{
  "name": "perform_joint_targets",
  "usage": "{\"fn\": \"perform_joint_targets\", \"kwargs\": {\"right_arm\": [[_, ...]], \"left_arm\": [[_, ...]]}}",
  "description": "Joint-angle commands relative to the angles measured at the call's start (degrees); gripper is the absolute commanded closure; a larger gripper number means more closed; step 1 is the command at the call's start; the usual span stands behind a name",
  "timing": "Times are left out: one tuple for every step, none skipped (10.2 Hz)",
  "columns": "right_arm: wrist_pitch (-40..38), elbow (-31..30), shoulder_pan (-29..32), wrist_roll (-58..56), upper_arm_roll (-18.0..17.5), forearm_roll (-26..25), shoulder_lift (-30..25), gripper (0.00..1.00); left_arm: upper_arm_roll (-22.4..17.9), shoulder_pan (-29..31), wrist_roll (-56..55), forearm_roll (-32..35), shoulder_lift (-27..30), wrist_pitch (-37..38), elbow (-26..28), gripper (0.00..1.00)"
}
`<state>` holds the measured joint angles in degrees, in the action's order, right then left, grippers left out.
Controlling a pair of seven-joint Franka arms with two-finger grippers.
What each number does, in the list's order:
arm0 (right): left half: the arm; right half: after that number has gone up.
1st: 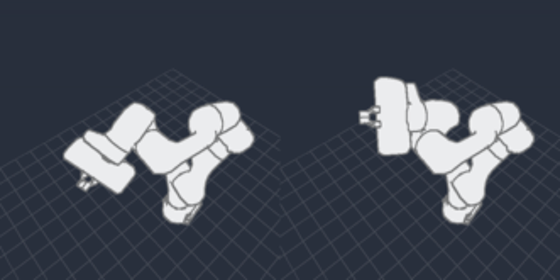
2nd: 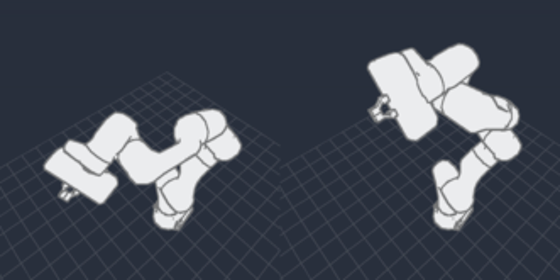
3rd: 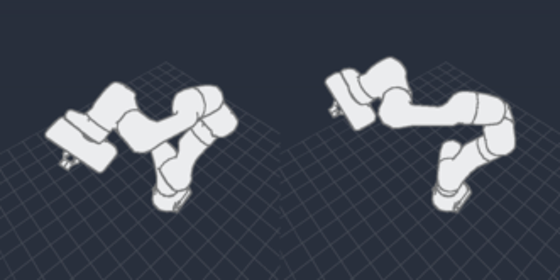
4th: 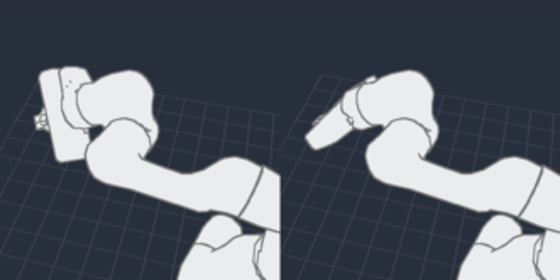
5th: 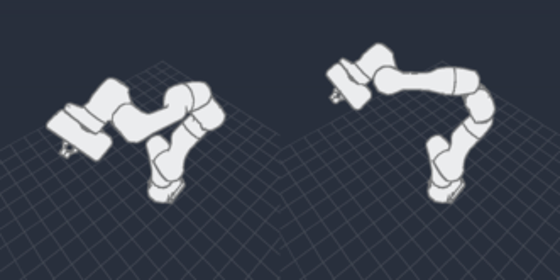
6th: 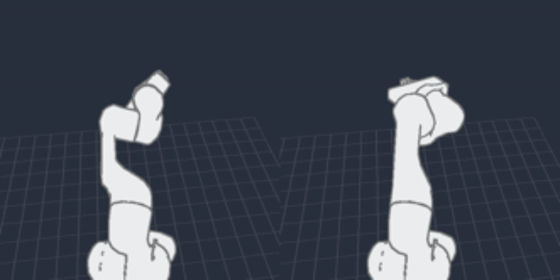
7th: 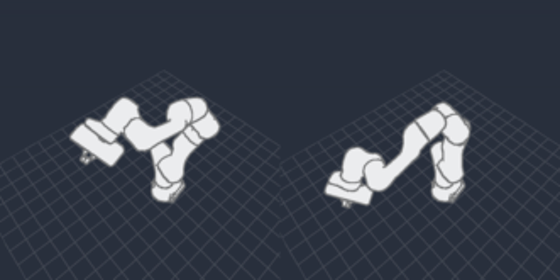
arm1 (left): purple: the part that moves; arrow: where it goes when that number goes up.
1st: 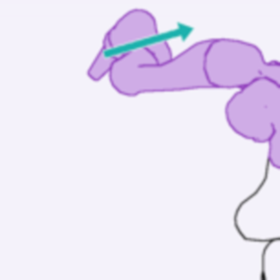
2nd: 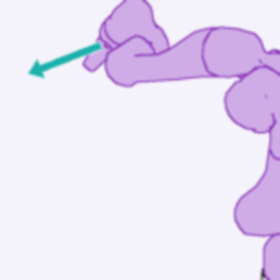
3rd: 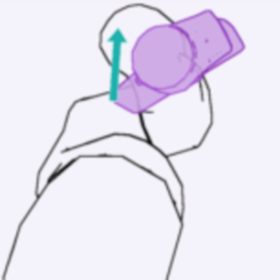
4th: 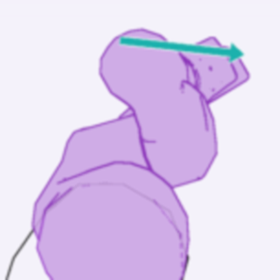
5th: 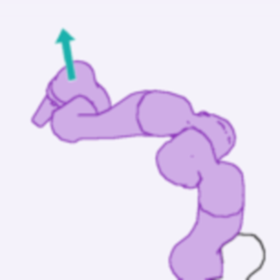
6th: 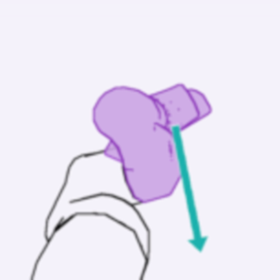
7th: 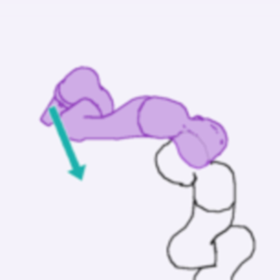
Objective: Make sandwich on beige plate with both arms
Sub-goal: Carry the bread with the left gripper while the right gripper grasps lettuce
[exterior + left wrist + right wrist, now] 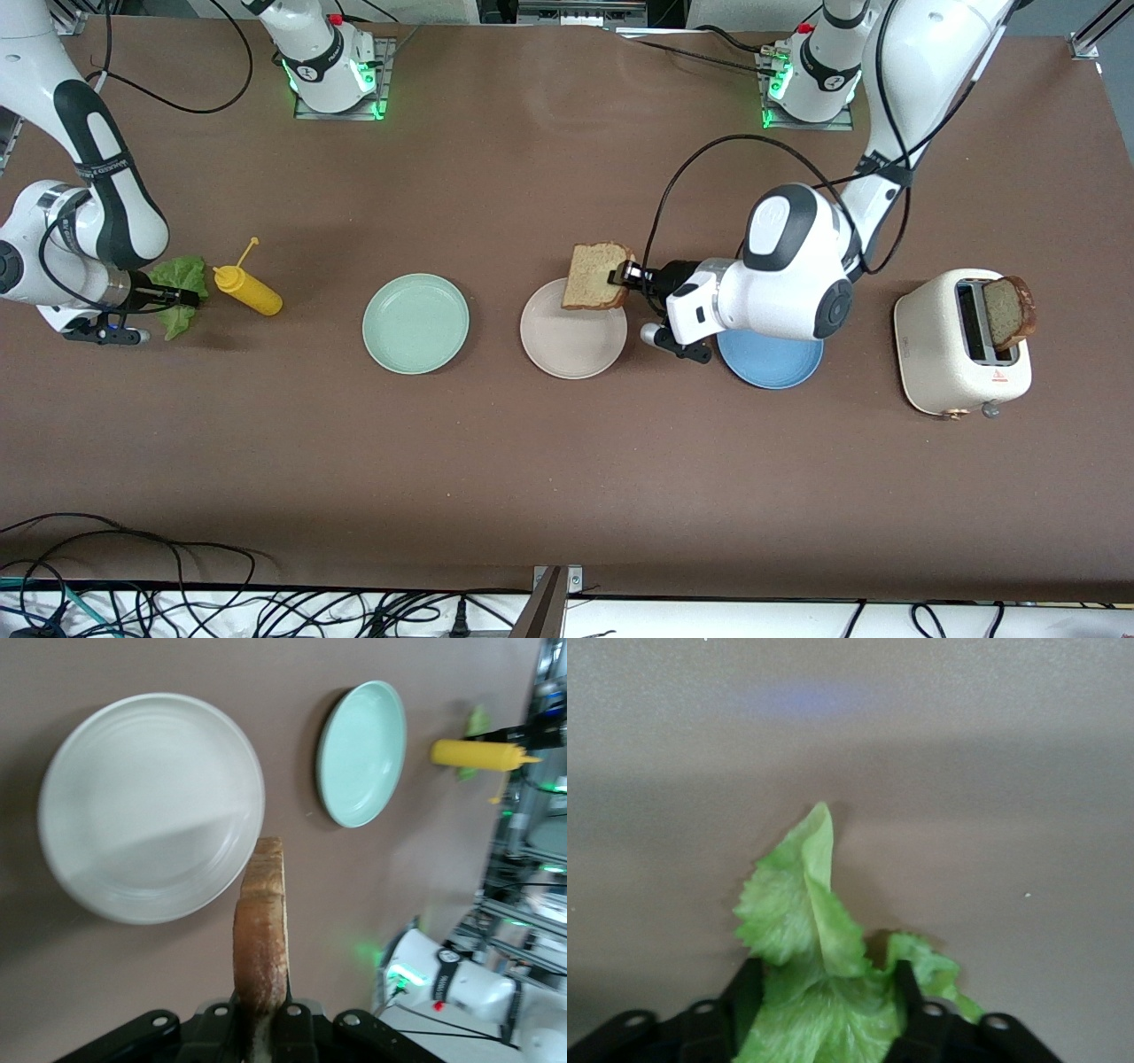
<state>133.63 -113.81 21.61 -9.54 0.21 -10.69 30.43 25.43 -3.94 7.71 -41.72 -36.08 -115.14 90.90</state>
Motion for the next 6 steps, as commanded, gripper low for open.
{"fn": "perform_joint_targets", "kwargs": {"right_arm": [[0.7, -0.3, 0.4, 0.0, -0.1, -1.2, -0.1, 0.9], [0.6, -0.2, 0.4, 0.0, -0.1, -1.2, -0.4, 0.95], [0.3, 0.1, 0.2, -0.2, -0.3, -1.2, -1.1, 0.96], [0.1, 0.2, 0.1, -0.4, -0.6, -1.2, -2.2, 0.99], [0.1, 0.3, -0.2, -0.4, -0.8, -1.3, -4.0, 1.0], [0.0, 0.3, -0.5, -0.5, -1.4, -1.4, -6.1, 1.0]], "left_arm": [[-0.3, -0.9, 9.5, -6.0, -4.8, -3.1, -1.7, 1.0], [-0.4, -0.7, 12.0, -5.9, -6.1, -4.2, -1.1, 1.0], [-0.4, -0.1, 14.7, -6.1, -8.1, -4.3, -1.2, 1.0], [-0.5, 0.0, 18.3, -7.8, -9.4, -4.4, -1.2, 1.0], [-0.7, 0.1, 21.8, -10.2, -10.5, -4.4, -1.1, 1.0], [-0.8, 0.1, 24.4, -11.6, -12.2, -4.9, -1.2, 1.0]]}}
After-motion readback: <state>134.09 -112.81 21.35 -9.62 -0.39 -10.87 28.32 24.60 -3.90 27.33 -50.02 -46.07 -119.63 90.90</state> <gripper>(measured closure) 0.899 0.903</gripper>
